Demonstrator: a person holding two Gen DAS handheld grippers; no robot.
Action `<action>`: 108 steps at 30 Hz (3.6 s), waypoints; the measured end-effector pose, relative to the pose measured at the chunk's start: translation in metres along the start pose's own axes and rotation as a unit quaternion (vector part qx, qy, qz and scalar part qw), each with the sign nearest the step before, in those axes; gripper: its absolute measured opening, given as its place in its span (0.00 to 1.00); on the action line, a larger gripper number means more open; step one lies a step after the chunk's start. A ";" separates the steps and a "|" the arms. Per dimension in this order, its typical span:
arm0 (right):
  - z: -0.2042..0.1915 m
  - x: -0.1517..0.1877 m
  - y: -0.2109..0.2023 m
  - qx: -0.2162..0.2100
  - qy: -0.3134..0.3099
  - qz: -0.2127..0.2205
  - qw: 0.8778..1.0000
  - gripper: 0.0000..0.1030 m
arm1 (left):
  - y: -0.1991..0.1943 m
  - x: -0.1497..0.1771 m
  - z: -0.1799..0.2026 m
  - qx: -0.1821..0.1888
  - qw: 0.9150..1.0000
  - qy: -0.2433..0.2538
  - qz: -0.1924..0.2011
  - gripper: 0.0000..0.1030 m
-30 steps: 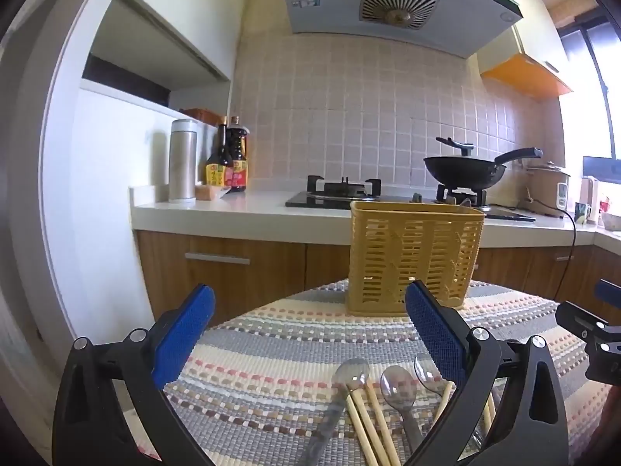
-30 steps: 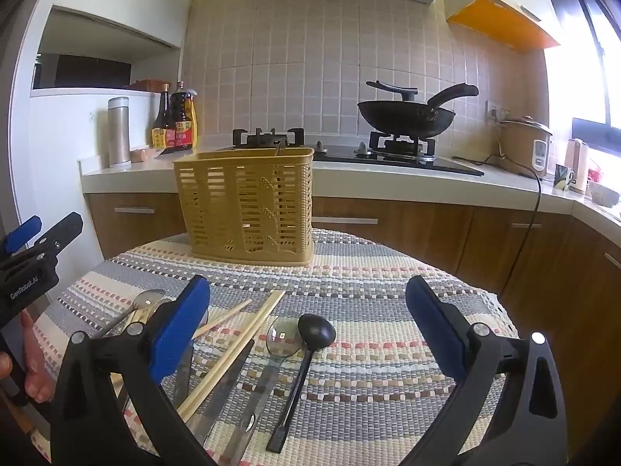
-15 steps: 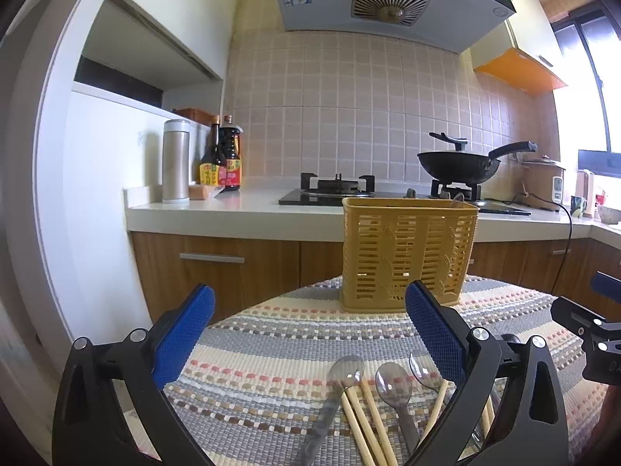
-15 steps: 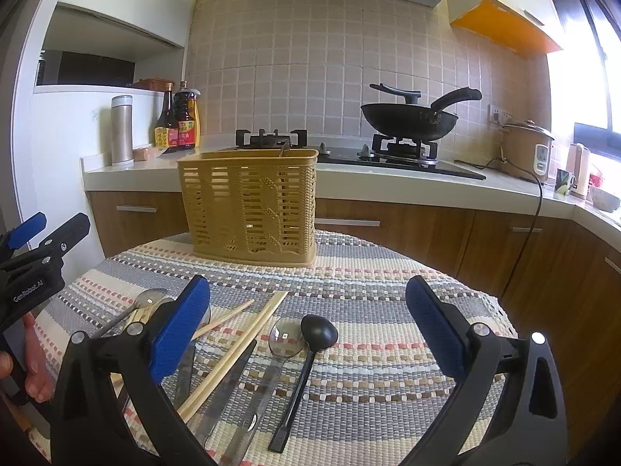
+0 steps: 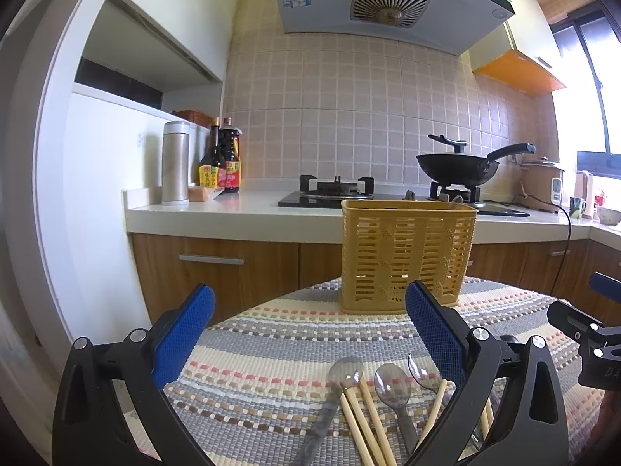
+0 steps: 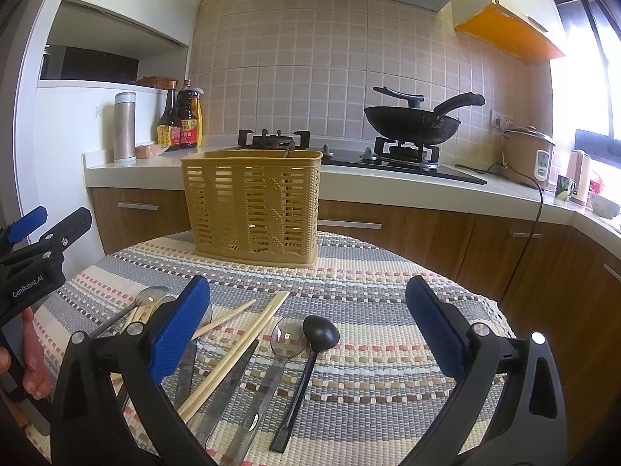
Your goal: Organize utensils
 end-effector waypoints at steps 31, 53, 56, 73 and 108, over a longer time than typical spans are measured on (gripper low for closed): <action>-0.003 0.001 -0.001 -0.007 -0.007 0.001 1.000 0.93 | 0.001 0.004 0.001 0.009 1.000 -0.001 -0.002 0.93; -0.004 0.001 0.000 0.000 -0.012 -0.001 1.000 0.93 | -0.003 0.002 0.004 0.015 1.000 0.002 -0.001 0.93; -0.004 0.001 0.000 0.000 -0.013 -0.002 1.000 0.93 | -0.003 0.002 0.004 0.016 1.000 0.000 -0.001 0.93; 0.017 0.009 0.016 0.036 0.029 -0.041 0.998 0.93 | 0.014 0.007 -0.001 0.069 0.994 -0.009 -0.086 0.92; 0.005 0.070 0.114 -0.122 0.031 -0.459 0.880 0.30 | 0.106 0.091 -0.008 0.036 0.877 0.048 -0.478 0.11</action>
Point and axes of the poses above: each gripper's, at about its wrist camera, not at the fingertips, and y roughly the way its jaws point, z to its right, x to its underside, the point moved 8 cm from there along y, roughly the way its jaws point, and after that the axes turned 9 degrees about -y, right-handed, at the moved point
